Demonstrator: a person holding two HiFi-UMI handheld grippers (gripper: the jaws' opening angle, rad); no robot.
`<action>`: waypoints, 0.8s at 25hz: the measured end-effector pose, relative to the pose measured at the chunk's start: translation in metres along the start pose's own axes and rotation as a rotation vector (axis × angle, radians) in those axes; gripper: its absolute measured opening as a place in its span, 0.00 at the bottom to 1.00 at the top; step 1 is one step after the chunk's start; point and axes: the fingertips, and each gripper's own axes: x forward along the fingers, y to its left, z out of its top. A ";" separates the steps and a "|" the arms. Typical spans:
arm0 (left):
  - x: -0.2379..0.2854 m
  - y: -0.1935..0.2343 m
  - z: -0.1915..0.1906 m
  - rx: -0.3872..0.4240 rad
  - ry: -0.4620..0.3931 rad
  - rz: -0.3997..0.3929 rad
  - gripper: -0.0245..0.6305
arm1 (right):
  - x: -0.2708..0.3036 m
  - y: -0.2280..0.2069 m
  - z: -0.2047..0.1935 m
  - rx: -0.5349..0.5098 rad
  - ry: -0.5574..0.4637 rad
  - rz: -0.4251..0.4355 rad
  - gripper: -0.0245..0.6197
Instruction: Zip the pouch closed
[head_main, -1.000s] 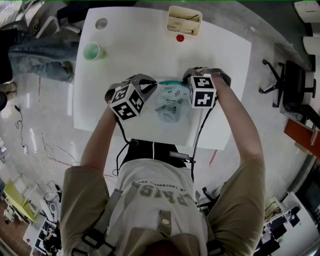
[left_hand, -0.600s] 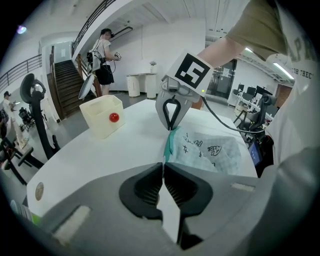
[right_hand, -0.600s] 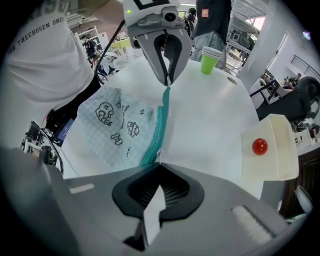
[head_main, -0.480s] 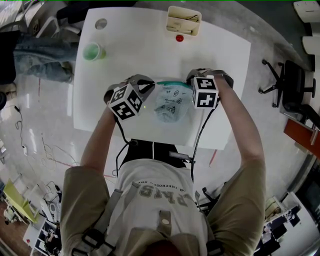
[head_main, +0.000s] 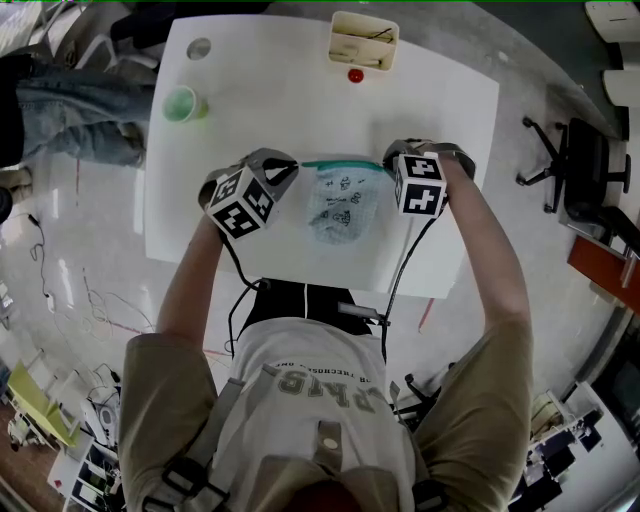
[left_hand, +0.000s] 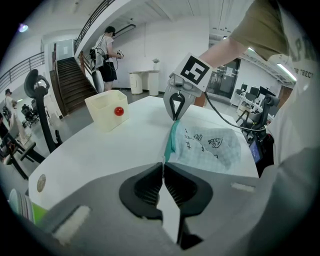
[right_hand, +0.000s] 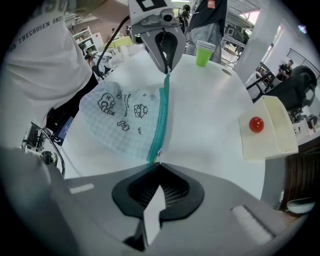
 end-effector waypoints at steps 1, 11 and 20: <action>0.000 0.000 -0.001 -0.003 0.001 0.000 0.07 | -0.001 -0.001 0.000 0.010 -0.006 -0.001 0.04; 0.007 0.009 -0.008 -0.041 0.004 0.012 0.07 | 0.002 -0.001 0.001 0.050 -0.029 0.001 0.04; 0.018 0.011 -0.017 -0.067 0.030 0.010 0.07 | 0.007 -0.002 -0.001 0.080 -0.035 0.006 0.04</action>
